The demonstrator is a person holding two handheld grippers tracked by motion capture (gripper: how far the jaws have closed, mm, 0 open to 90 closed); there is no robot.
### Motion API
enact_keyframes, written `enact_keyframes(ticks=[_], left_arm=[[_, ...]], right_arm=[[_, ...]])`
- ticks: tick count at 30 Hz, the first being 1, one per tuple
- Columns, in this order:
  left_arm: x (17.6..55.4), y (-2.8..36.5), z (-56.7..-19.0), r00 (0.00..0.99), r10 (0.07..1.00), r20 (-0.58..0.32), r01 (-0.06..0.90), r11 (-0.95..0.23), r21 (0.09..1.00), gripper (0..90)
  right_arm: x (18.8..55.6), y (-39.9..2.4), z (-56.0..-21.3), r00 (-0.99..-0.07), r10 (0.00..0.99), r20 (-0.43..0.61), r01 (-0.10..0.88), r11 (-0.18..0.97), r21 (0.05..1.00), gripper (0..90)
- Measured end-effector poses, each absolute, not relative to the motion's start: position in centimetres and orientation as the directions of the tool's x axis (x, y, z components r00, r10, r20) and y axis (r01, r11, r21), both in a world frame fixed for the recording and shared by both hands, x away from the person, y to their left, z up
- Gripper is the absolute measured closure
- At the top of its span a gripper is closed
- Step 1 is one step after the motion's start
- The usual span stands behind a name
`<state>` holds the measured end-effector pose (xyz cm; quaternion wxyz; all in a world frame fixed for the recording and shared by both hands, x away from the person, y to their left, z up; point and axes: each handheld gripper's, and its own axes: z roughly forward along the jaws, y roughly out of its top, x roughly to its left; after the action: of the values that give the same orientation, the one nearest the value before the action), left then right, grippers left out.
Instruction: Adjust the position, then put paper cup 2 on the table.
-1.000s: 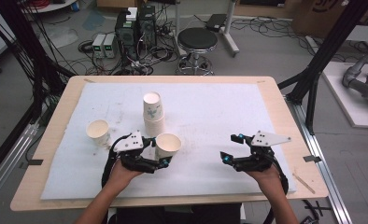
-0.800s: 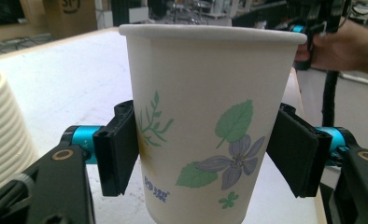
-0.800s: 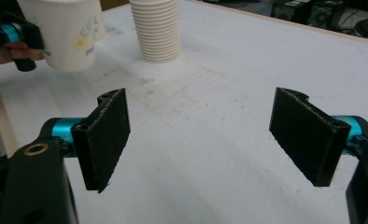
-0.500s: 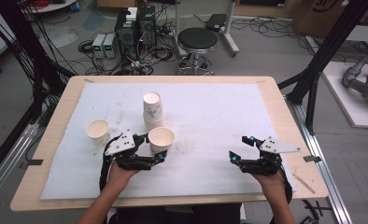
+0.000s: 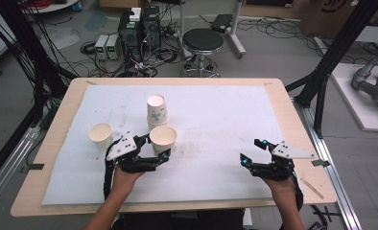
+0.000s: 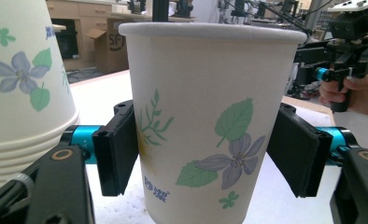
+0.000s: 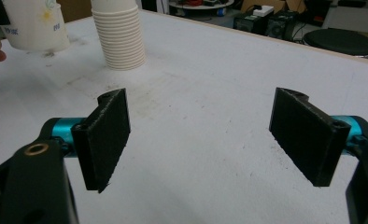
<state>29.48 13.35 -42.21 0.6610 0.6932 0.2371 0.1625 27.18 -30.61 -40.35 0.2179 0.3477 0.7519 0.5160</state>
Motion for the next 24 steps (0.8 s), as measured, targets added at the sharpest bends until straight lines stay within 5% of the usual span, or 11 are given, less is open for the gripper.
enact_keyframes(ticks=[24], left_arm=[[32.3,9.1,-41.9,0.830,0.552,-0.074,0.118,-0.045,0.992,29.8]], right_arm=[[27.6,-30.5,-40.8,-0.676,0.736,0.037,0.299,0.228,0.927,21.0]])
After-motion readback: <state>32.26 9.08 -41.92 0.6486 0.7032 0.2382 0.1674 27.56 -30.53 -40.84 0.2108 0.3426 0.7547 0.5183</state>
